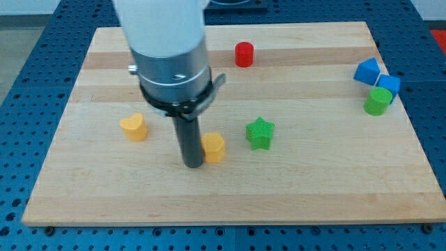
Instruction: Move the yellow hexagon into the green star
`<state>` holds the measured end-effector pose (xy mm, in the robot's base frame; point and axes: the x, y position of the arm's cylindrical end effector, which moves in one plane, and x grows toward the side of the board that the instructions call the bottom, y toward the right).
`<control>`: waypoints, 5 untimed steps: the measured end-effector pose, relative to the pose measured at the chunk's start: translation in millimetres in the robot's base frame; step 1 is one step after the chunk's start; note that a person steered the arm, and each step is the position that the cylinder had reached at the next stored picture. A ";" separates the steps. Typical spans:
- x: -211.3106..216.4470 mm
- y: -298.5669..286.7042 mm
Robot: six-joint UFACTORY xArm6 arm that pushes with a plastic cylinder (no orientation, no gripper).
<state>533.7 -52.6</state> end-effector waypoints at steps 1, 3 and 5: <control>-4.8 25.5; -8.5 64.4; -28.5 104.5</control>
